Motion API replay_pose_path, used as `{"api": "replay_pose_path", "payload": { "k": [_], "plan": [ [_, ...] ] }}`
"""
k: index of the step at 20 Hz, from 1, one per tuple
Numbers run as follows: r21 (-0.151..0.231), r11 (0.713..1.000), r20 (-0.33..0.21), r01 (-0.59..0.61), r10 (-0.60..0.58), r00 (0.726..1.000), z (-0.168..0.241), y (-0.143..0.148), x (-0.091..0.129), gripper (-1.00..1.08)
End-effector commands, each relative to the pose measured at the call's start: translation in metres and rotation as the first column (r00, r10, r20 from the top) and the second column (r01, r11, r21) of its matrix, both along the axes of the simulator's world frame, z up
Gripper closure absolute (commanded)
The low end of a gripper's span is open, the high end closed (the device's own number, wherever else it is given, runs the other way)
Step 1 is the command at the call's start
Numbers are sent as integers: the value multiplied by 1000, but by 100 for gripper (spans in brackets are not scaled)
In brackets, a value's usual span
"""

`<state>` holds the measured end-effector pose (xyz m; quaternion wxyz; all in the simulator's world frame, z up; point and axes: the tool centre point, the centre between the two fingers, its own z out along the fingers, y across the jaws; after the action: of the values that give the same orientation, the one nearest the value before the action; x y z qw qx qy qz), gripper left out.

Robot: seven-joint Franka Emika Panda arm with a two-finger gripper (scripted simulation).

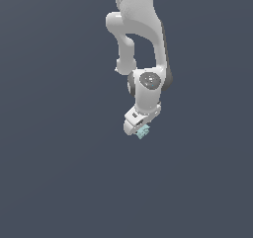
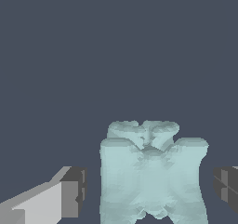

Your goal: Pick up the object and move it to a goal position.

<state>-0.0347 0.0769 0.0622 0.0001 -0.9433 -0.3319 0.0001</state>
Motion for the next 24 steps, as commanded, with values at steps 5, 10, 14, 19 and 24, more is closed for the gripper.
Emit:
{"api": "replay_pose_path", "payload": {
  "k": [5, 10, 14, 19, 24],
  "plan": [
    [0, 1000, 0, -2, 2, 1000, -20, 0, 0, -92],
    [0, 1000, 0, -2, 2, 1000, -21, 0, 1, 108],
    [0, 1000, 0, -2, 2, 1000, -21, 0, 1, 108],
    [0, 1000, 2, -2, 2, 1000, -20, 0, 1, 108],
    [0, 1000, 2, -2, 2, 1000, -12, 3, -1, 108]
  ]
}}
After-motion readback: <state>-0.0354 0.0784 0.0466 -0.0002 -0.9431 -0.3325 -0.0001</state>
